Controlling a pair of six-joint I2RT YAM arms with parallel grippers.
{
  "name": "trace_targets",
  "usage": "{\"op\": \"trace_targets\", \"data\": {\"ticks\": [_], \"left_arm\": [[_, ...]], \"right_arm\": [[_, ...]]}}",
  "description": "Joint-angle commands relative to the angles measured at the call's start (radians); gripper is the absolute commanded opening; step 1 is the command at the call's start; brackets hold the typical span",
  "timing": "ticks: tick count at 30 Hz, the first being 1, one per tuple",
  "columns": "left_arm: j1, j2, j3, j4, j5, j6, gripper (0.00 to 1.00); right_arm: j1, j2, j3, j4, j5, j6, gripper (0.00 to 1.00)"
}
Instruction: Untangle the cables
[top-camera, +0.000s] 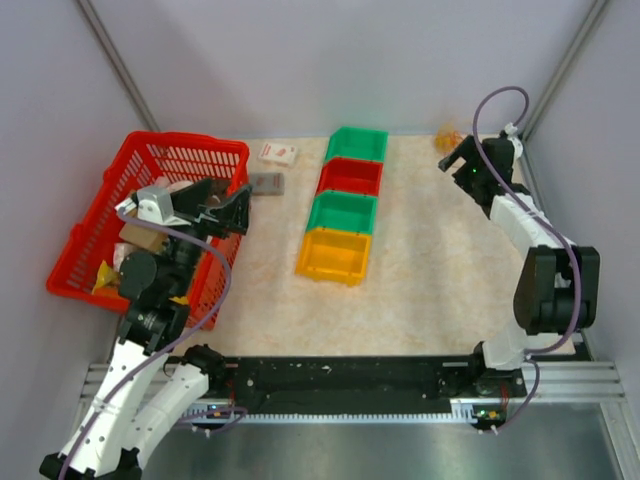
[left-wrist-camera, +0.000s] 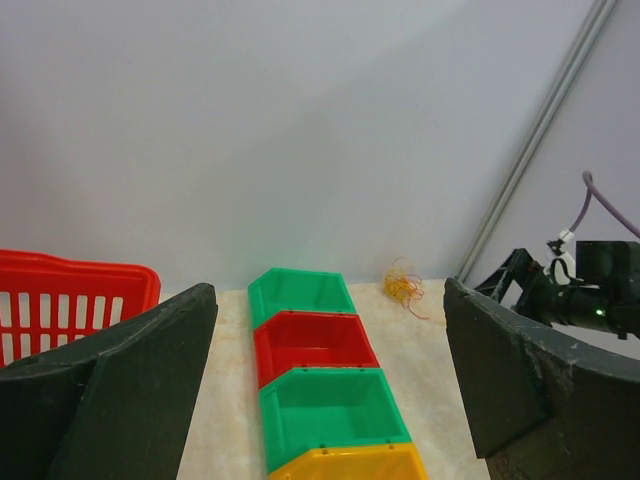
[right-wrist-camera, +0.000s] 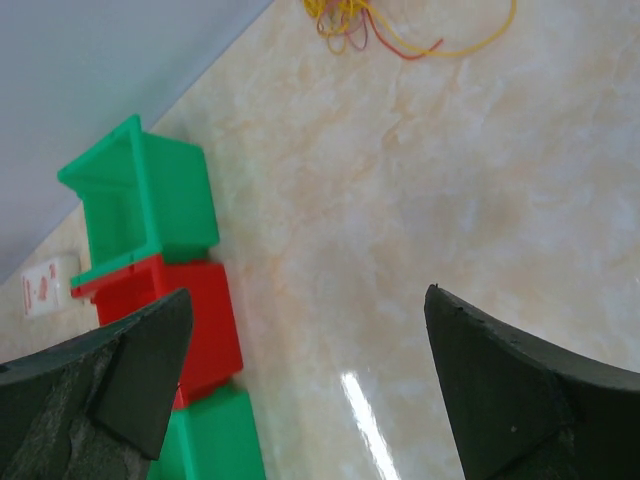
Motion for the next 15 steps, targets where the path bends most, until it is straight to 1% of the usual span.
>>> {"op": "trace_targets", "data": {"ticks": [1, 5, 7, 9, 11, 15], "left_arm": [[-0.016, 0.019, 0.008, 0.048, 0.0, -0.021, 0.99], [-0.025, 0.037, 0.013, 0.063, 0.127, 0.007, 0.95], [-0.026, 0.045, 0.016, 0.068, 0.164, 0.007, 0.95], [-0.026, 0.054, 0.019, 0.071, 0.184, 0.007, 0.94], [-0.026, 0.062, 0.019, 0.071, 0.19, 0.005, 0.94], [-0.026, 0.08, 0.016, 0.078, 0.202, 0.001, 0.93]], "right_arm": [[-0.054, 0.159, 0.162, 0.191, 0.01, 0.051, 0.96], [-0.102, 0.407, 0.361, 0.209, -0.085, 0.087, 0.89], [-0.112, 0.526, 0.473, 0.208, -0.108, 0.068, 0.85], [-0.114, 0.647, 0.587, 0.165, -0.087, 0.047, 0.81], [-0.12, 0.753, 0.706, 0.136, -0.101, 0.019, 0.75], [-0.122, 0.899, 0.888, 0.119, -0.151, -0.021, 0.67]]}}
